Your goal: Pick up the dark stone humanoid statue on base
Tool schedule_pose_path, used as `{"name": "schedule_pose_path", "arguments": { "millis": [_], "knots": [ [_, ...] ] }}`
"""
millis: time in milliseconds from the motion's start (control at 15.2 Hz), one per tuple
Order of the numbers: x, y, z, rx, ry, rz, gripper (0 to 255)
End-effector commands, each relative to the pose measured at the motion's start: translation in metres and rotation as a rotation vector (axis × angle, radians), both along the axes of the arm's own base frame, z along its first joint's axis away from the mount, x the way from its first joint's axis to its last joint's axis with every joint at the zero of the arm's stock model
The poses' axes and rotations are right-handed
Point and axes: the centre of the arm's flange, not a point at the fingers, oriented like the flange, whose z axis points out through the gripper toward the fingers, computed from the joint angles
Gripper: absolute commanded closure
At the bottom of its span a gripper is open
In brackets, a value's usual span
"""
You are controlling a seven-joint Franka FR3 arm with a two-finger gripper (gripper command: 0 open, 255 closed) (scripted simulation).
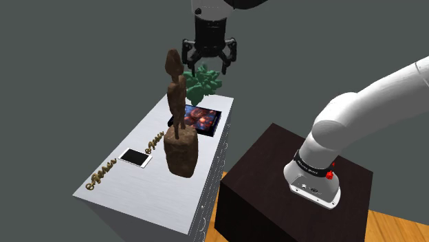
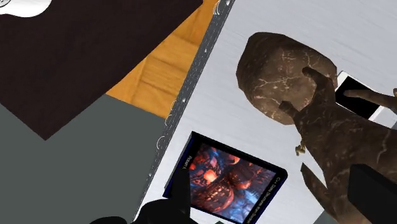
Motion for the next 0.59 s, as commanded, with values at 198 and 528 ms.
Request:
{"name": "schedule_pose_path", "arguments": {
  "millis": [198, 528],
  "knots": [
    [0.036, 0.06, -0.011, -0.015, -0.026, -0.176, 0],
    [0.072, 0.103, -0.018, -0.03, -0.046, -0.312, 0]
  ]
}}
